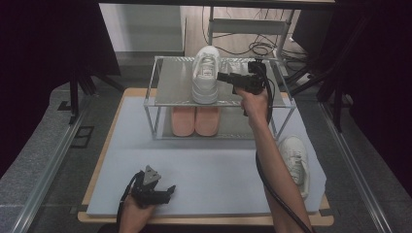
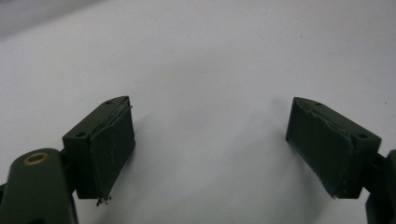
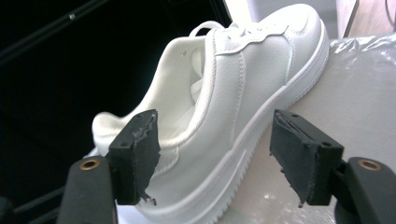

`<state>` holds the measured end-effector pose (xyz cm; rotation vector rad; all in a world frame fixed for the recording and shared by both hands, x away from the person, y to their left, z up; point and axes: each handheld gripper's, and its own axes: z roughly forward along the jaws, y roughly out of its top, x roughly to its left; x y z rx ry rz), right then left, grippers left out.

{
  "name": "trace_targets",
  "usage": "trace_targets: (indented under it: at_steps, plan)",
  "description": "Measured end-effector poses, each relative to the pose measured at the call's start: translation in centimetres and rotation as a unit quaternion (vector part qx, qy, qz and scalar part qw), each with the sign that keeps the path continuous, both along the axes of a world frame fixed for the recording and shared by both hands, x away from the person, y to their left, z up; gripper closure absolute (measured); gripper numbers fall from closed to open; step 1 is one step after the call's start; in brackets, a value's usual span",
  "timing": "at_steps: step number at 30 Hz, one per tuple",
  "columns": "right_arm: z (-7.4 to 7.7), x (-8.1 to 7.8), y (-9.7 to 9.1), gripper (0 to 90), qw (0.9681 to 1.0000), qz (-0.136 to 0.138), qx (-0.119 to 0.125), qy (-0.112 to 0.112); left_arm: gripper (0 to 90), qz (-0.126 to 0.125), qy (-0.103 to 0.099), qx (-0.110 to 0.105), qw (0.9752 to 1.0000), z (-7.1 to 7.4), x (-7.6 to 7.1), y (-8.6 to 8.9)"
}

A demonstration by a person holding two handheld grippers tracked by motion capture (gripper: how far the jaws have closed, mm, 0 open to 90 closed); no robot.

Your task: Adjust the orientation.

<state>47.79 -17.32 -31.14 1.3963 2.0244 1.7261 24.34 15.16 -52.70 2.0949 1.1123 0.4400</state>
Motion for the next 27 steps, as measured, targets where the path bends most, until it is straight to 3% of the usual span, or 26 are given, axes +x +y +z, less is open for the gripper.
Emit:
trace_targets:
  at_steps: [6, 11, 19, 23, 27]
  plan:
    - [0.2, -1.5, -0.2, 28.8, 0.9985, 0.01, -0.046, -0.027, 15.3, 0.0, 0.0, 0.0, 1.0, 0.0, 0.0, 0.0]
    - [0.2, -2.9, -0.2, 24.9, 0.9943, 0.017, -0.092, -0.05, 15.3, 0.0, 0.0, 0.0, 1.0, 0.0, 0.0, 0.0]
    - [-0.7, -4.4, -0.8, 16.3, 0.9895, 0.031, -0.127, -0.061, 15.3, 0.0, 0.0, 0.0, 1.0, 0.0, 0.0, 0.0]
    - [-1.3, -5.1, -1.0, 13.7, 0.9882, 0.043, -0.136, -0.056, 15.3, 0.0, 0.0, 0.0, 1.0, 0.0, 0.0, 0.0]
    - [-1.8, -5.9, -0.9, 9.6, 0.9834, 0.056, -0.16, -0.065, 15.3, 0.0, 0.0, 0.0, 1.0, 0.0, 0.0, 0.0]
